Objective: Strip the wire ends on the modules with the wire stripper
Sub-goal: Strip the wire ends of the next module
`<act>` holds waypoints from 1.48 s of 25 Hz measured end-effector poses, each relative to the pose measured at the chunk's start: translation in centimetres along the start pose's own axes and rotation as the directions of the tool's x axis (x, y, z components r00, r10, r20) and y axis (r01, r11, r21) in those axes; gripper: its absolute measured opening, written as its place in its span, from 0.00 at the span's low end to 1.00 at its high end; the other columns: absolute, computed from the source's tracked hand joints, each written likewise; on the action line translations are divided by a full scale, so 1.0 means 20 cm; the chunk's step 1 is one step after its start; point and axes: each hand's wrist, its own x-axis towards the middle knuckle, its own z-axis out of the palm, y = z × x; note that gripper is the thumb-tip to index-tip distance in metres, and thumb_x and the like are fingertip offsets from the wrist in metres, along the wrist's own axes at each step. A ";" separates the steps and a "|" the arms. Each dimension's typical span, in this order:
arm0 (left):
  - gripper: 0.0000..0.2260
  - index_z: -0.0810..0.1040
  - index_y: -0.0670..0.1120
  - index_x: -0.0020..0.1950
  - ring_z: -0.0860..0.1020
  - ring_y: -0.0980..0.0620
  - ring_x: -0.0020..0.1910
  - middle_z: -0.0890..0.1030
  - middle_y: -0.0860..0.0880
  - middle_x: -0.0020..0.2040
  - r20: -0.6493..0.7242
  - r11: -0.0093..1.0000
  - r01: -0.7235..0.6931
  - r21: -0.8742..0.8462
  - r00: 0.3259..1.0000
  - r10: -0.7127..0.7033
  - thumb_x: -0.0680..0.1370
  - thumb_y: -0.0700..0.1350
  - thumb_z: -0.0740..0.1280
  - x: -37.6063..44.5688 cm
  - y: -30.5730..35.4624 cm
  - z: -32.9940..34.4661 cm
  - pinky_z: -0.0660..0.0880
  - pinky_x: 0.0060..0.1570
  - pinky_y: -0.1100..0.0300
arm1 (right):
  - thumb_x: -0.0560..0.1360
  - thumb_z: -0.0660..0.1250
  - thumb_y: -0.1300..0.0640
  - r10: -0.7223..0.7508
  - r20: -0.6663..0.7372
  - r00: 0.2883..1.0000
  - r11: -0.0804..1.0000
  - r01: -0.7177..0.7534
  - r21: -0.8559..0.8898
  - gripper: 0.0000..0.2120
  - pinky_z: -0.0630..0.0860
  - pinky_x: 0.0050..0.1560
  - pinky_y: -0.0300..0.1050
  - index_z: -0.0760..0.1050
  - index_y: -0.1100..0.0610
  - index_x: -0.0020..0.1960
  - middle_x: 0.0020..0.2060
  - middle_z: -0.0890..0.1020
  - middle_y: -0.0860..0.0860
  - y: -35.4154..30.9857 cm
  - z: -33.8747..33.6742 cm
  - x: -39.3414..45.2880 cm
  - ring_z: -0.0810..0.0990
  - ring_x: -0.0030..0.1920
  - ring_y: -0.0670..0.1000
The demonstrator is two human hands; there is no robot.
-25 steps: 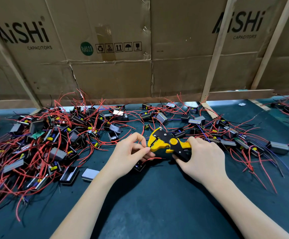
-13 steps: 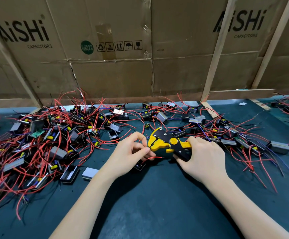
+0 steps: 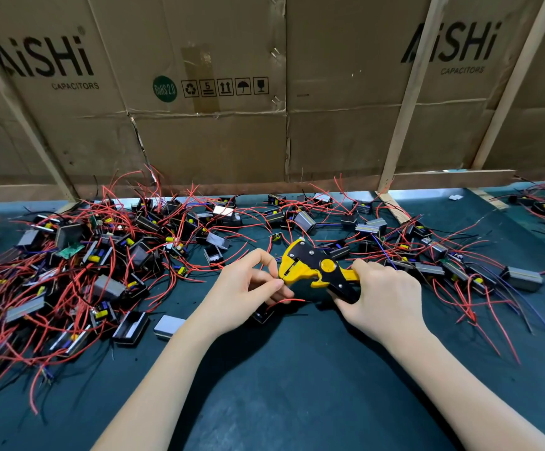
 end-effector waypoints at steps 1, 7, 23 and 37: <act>0.05 0.68 0.42 0.49 0.85 0.45 0.45 0.87 0.46 0.43 0.004 1.000 0.000 -0.003 1.000 0.000 0.81 0.36 0.64 0.00 0.00 0.00 0.78 0.42 0.62 | 0.53 0.83 0.47 0.000 -0.010 1.000 1.000 0.001 0.017 0.22 0.61 0.29 0.39 0.75 0.58 0.32 0.24 0.76 0.52 0.00 -0.01 0.01 0.77 0.24 0.57; 0.06 0.67 0.42 0.49 0.85 0.45 0.44 0.86 0.45 0.42 0.027 1.000 -0.018 -0.017 0.999 0.019 0.80 0.36 0.64 -0.01 0.01 0.00 0.78 0.42 0.62 | 0.58 0.81 0.45 0.068 -0.036 0.997 0.997 -0.067 0.033 0.20 0.62 0.30 0.41 0.75 0.57 0.32 0.24 0.77 0.54 0.01 0.02 0.00 0.78 0.26 0.59; 0.04 0.79 0.41 0.42 0.83 0.51 0.34 0.82 0.49 0.34 -0.176 0.997 0.081 -0.012 0.981 -0.082 0.74 0.34 0.72 0.01 0.00 0.02 0.77 0.40 0.64 | 0.64 0.74 0.39 0.157 0.039 0.987 0.986 -0.159 0.046 0.23 0.70 0.44 0.50 0.75 0.57 0.45 0.40 0.80 0.52 0.09 0.05 0.01 0.79 0.45 0.59; 0.05 0.76 0.42 0.43 0.83 0.46 0.36 0.83 0.50 0.32 -0.177 0.999 0.012 -0.037 0.984 -0.019 0.76 0.37 0.71 0.02 -0.03 0.04 0.78 0.40 0.63 | 0.65 0.70 0.36 0.097 0.101 0.990 0.992 -0.105 0.075 0.23 0.70 0.45 0.48 0.75 0.54 0.47 0.42 0.81 0.49 0.02 0.03 0.00 0.80 0.47 0.55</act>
